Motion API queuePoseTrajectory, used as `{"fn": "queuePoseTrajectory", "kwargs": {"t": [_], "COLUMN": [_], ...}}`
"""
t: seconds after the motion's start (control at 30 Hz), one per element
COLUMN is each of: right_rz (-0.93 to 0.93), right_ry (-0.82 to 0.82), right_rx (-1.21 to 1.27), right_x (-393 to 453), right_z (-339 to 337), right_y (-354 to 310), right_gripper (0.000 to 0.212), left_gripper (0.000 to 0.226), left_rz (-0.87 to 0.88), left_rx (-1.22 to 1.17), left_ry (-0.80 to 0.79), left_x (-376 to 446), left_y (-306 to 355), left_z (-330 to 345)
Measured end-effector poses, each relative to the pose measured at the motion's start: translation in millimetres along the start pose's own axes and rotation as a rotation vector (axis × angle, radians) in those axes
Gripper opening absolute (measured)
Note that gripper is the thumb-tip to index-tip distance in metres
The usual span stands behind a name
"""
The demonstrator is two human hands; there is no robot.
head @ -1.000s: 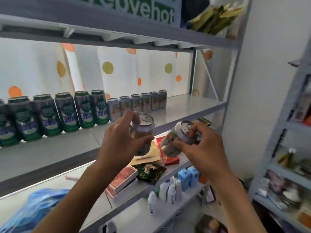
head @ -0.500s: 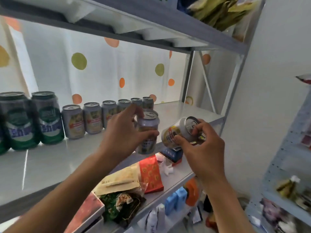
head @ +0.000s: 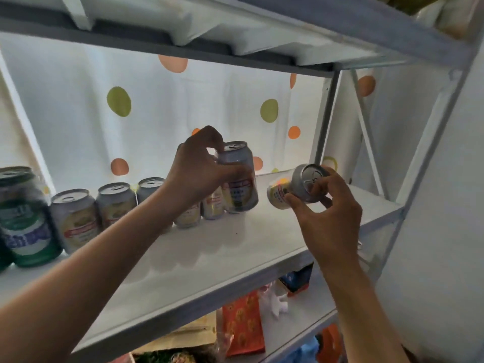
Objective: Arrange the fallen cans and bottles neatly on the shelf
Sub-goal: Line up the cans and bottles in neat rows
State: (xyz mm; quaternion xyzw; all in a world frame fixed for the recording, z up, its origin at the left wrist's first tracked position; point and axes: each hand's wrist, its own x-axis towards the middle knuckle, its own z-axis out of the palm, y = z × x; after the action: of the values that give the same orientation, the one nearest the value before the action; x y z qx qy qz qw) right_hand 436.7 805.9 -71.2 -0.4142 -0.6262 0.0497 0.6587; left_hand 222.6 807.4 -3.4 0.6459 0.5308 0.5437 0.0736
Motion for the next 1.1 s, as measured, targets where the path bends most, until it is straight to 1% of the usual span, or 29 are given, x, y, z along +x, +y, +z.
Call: {"fn": "queuePoseTrajectory", "kwargs": {"t": [0.07, 0.27, 0.37, 0.5, 0.6, 0.7, 0.83, 0.97, 1.1], "right_rz": [-0.019, -0.062, -0.064, -0.094, -0.137, -0.134, -0.139, -0.088, -0.043], "right_ry": [0.005, -0.026, -0.058, -0.116, -0.139, -0.174, -0.239, -0.304, -0.438], "right_rx": [0.030, 0.141, 0.202, 0.234, 0.238, 0.247, 0.268, 0.282, 0.272], "right_x": [11, 48, 75, 103, 122, 133, 144, 154, 165], "right_z": [3, 9, 11, 16, 21, 28, 38, 50, 61], "right_y": [17, 66, 96, 131, 156, 178, 196, 202, 200], "right_gripper": [0.041, 0.040, 0.039, 0.040, 0.039, 0.039, 0.038, 0.038, 0.040], "left_gripper": [0.051, 0.050, 0.049, 0.050, 0.050, 0.049, 0.051, 0.046, 0.045], "left_rz": [-0.004, 0.009, -0.024, -0.085, -0.135, -0.189, -0.224, -0.258, -0.283], "left_rx": [0.023, 0.193, 0.251, 0.359, 0.363, 0.360, 0.431, 0.524, 0.584], "left_ry": [0.003, 0.043, 0.074, 0.048, 0.058, 0.103, 0.107, 0.118, 0.117], "left_x": [15, 57, 78, 101, 112, 115, 113, 108, 101], "left_y": [1, 9, 10, 7, -1, -12, -21, -31, -37], "left_z": [13, 50, 80, 115, 135, 151, 165, 170, 172]}}
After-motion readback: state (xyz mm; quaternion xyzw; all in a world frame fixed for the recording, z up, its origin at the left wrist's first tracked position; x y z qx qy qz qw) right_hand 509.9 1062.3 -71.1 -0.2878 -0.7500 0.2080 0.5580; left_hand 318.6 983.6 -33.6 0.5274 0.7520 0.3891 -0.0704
